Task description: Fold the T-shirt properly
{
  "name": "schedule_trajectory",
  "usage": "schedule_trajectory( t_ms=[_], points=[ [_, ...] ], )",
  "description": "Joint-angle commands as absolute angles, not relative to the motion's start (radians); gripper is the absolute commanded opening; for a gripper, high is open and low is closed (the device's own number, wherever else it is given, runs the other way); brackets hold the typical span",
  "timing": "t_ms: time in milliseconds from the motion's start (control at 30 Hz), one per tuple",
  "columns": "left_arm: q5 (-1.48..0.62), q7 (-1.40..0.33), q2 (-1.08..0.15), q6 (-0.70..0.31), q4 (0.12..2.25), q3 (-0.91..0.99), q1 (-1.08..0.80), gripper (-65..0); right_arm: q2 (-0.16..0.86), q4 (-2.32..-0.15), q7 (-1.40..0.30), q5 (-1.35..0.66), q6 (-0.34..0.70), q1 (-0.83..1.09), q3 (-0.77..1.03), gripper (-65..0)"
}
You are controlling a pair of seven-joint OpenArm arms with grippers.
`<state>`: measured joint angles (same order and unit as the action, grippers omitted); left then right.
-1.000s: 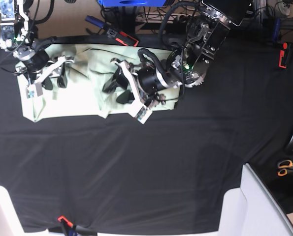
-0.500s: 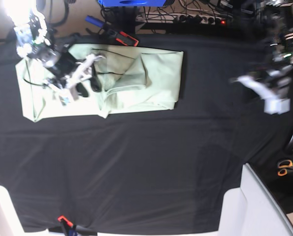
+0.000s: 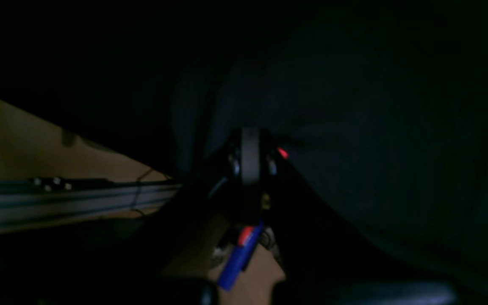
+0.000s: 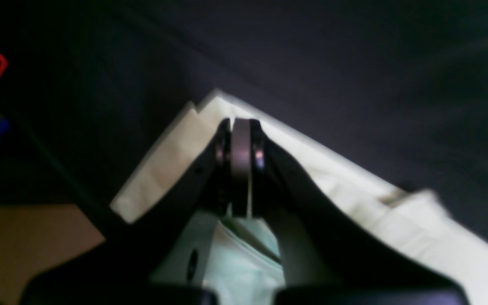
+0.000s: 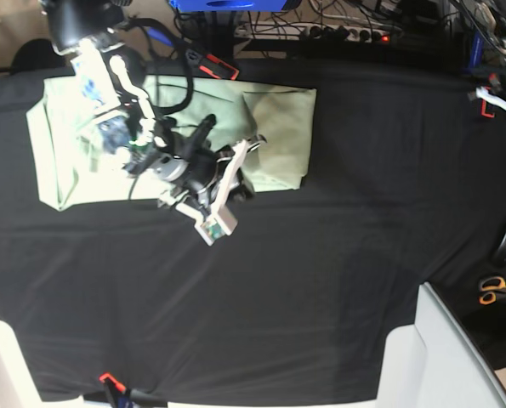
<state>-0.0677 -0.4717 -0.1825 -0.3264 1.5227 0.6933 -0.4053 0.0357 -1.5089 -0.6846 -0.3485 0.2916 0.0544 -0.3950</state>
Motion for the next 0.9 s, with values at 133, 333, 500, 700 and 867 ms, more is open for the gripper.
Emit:
schedule_trajectory(
  t_ms=[133,333,500,700,867],
  points=[
    [-0.074,-0.444,-0.191,-0.321,1.535,0.699,-0.400,-65.0,0.028,-1.440,-0.668,-0.361,0.297,0.041,-0.392,-64.7],
    [-0.074,-0.444,-0.191,-0.321,1.534,0.697,-0.398,-65.0,0.039,-1.457,-0.670,-0.357,0.295,0.097,-0.389,-64.7],
    [-0.074,-0.444,-0.193,-0.321,1.534,0.697,-0.398,-65.0,0.059,-1.501,-0.670,-0.357,0.294,0.170,-0.387,-64.7],
    [-0.074,-0.444,-0.194,-0.321,1.532,0.697,-0.398,-65.0,0.074,-1.552,-0.670,-0.355,0.294,0.262,-0.311,-64.7],
    [-0.073,-0.444,-0.194,-0.321,1.532,0.697,-0.398,-65.0,0.137,-1.593,-0.673,-0.358,0.294,0.303,-0.308,-64.7]
  ],
)
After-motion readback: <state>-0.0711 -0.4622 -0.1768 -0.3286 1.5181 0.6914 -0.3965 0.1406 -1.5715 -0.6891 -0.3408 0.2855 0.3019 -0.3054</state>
